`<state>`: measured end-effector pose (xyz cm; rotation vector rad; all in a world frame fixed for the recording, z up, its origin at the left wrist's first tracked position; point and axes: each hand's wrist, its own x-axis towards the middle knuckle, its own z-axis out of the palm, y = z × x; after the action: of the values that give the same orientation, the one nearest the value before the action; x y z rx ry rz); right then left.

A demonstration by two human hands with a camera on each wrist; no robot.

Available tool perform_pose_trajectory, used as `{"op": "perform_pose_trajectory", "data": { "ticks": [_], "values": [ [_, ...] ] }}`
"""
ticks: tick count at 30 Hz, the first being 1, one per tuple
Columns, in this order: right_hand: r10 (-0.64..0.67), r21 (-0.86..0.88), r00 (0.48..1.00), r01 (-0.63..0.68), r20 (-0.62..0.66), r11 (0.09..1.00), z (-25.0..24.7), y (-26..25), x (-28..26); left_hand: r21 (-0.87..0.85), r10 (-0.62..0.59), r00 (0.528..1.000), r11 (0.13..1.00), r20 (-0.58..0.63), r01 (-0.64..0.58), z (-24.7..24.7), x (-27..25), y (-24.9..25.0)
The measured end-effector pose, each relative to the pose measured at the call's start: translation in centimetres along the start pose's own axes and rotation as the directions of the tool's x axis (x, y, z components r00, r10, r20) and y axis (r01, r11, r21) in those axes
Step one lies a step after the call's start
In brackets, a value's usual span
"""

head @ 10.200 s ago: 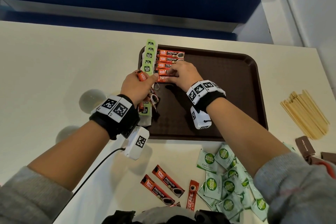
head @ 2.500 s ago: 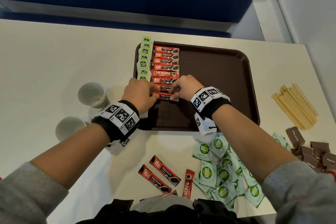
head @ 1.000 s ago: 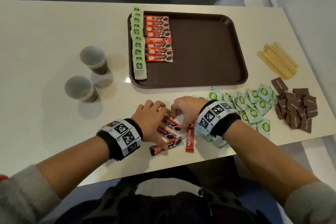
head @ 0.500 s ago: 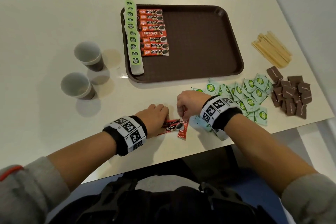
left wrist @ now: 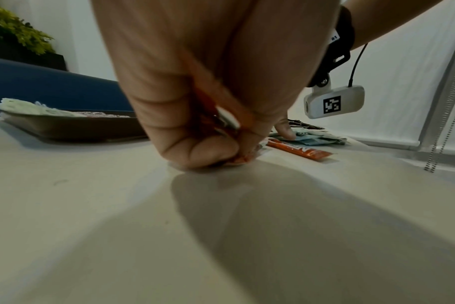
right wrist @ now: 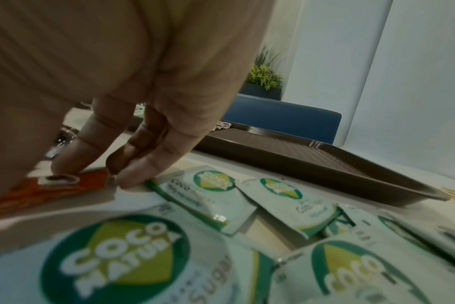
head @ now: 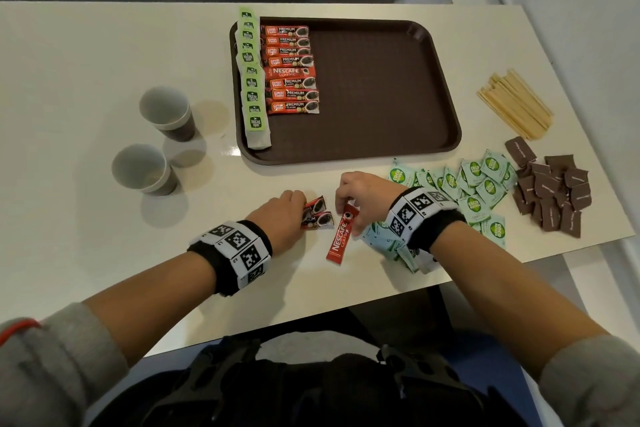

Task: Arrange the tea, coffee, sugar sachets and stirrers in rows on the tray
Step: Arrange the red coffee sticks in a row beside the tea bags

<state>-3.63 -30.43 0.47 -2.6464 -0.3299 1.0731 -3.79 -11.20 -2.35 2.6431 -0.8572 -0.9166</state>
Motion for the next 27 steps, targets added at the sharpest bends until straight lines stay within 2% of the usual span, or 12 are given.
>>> {"op": "perform_pose_trajectory", "data": {
  "ticks": [3, 9, 13, 16, 20, 27],
  "values": [
    [-0.017, -0.048, 1.000, 0.016, -0.012, 0.999, 0.0, 0.0, 0.1, -0.010, -0.013, 1.000, 1.000, 0.021, 0.013, 0.0, 0.1, 0.1],
    [-0.014, 0.006, 1.000, 0.014, -0.026, 1.000, -0.8, 0.5, 0.6, 0.026, -0.054, 0.999, 0.998, 0.000, 0.054, -0.1, 0.3, 0.3],
    [-0.024, 0.037, 0.995, 0.028, -0.093, 0.999, -2.3, 1.1, 0.6, -0.125, -0.144, 0.990, 0.982, -0.009, 0.142, -1.4, 0.8, 0.3],
    [-0.043, 0.077, 0.989, 0.054, -0.141, 0.996, -3.7, 1.7, 1.0, -0.233, -0.206, 0.975, 0.955, -0.080, 0.183, -2.9, 1.2, -0.2],
    [-0.044, 0.143, 0.970, 0.080, -0.237, 0.986, -5.3, 2.5, 2.3, -0.358, -0.254, 0.945, 0.918, -0.205, 0.170, -5.2, 1.9, -0.3],
    [0.011, 0.276, 0.930, 0.098, -0.368, 0.956, -8.0, 3.3, 5.8, -0.486, -0.399, 0.859, 0.848, -0.320, 0.213, -8.5, 3.8, -1.3]
  ]
}}
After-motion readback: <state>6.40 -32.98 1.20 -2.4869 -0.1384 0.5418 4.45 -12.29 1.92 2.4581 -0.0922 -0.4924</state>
